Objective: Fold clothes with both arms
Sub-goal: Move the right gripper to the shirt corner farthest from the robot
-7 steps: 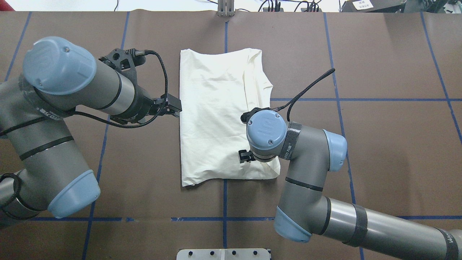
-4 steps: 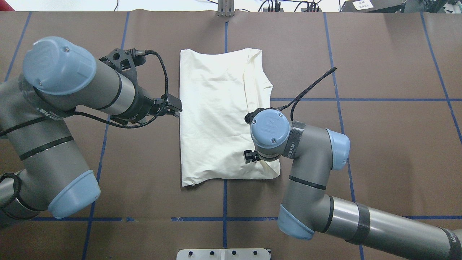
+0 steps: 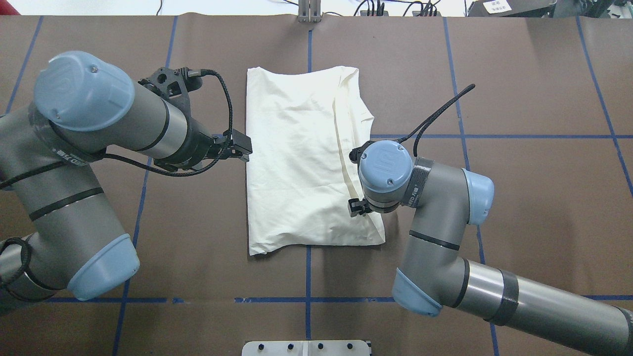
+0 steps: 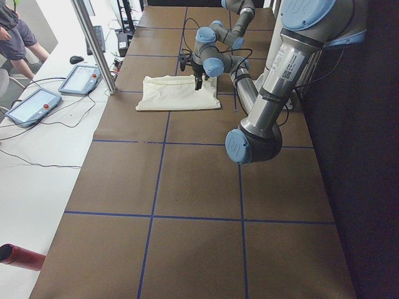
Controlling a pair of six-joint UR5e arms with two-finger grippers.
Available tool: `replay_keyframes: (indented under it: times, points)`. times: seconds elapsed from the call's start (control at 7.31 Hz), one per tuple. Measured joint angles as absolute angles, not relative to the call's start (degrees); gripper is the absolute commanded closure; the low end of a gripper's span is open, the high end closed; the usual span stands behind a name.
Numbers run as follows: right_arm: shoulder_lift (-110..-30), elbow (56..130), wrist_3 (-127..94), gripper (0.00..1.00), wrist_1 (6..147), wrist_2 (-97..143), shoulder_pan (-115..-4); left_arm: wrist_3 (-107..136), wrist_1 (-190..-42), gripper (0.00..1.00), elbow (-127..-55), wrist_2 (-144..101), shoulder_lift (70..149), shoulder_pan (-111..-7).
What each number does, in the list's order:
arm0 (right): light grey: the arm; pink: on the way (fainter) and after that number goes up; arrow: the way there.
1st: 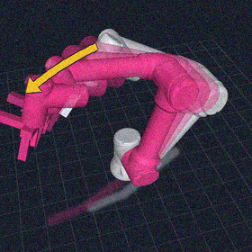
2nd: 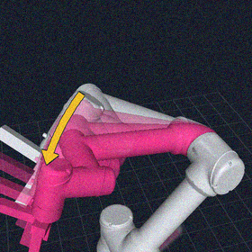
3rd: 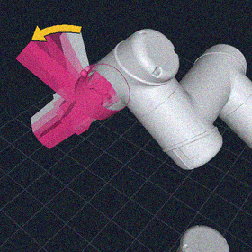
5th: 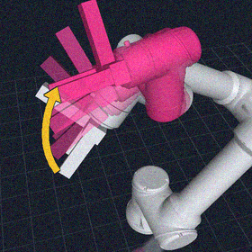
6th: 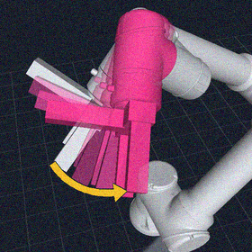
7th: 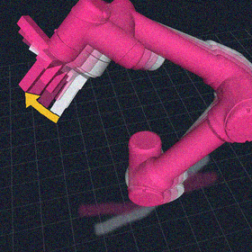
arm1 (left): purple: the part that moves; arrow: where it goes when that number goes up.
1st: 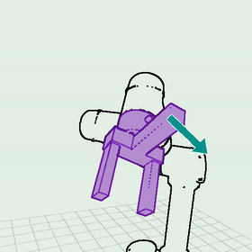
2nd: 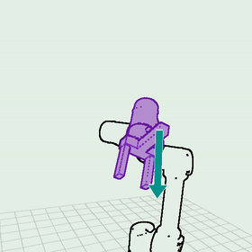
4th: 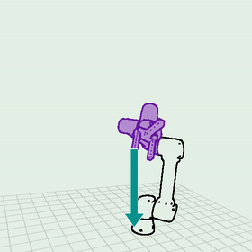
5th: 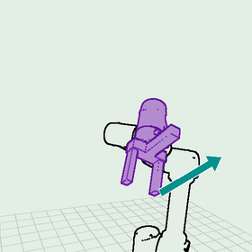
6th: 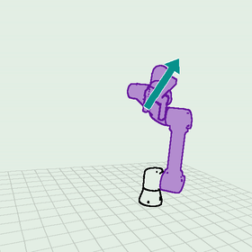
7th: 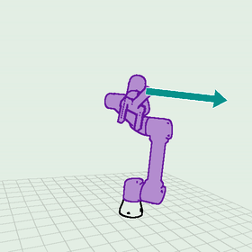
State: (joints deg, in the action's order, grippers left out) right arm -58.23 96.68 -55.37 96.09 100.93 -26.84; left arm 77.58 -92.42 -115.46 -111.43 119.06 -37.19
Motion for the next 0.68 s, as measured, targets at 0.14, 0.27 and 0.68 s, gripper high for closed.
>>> replay_keyframes:
  times: [0.14, 0.27, 0.68]
  points:
    - [-59.34, 96.74, -54.29, 0.00, 96.03, 101.05, -27.82, 78.43, -92.45, 0.00, -115.46, -111.41, 119.37, -36.87]
    - [-60.52, 96.94, -52.90, 0.00, 95.99, 101.56, -29.59, 79.27, -92.46, 0.00, -115.48, -111.42, 119.78, -36.56]
    - [-59.25, 96.60, -48.77, 0.00, 94.70, 107.61, -36.74, 80.32, -92.46, 0.00, -115.47, -111.45, 120.37, -36.19]
